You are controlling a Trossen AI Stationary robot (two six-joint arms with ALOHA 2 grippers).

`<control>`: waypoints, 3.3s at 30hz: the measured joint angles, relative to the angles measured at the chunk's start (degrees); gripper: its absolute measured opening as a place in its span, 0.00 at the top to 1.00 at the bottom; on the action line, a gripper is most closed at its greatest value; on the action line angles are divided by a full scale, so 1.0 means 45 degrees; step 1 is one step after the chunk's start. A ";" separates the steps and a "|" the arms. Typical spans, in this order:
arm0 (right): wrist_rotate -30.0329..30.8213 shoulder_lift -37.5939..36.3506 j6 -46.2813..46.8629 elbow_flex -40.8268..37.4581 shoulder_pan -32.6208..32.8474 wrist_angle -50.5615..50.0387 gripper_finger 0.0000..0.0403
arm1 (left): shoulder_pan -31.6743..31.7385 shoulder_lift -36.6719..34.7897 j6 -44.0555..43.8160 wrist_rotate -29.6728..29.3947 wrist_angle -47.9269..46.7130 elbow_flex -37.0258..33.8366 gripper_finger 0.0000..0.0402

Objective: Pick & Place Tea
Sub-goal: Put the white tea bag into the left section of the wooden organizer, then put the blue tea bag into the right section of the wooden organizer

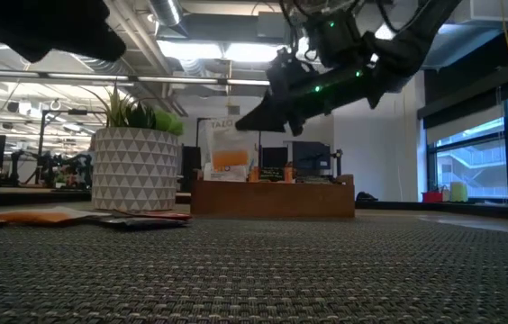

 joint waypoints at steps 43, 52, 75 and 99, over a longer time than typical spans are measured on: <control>0.2077 0.1653 -0.0591 0.0015 -0.0038 0.2238 0.73 | 0.0213 -0.0015 -0.0167 0.1886 -0.0088 0.0000 0.69; -0.2668 0.1205 0.0753 0.0015 0.1186 0.2138 0.72 | 0.0300 -0.0015 -0.2781 0.2252 -0.1994 0.0005 0.69; -0.3196 0.1205 0.1659 0.1830 0.5776 -0.0333 0.71 | -0.1495 0.0011 -0.7173 0.4417 -0.4086 0.0005 0.69; -0.2861 0.6274 0.7652 0.8213 0.6197 -0.5293 0.71 | -0.1695 0.1511 -0.7201 0.3765 -0.4662 0.0063 0.69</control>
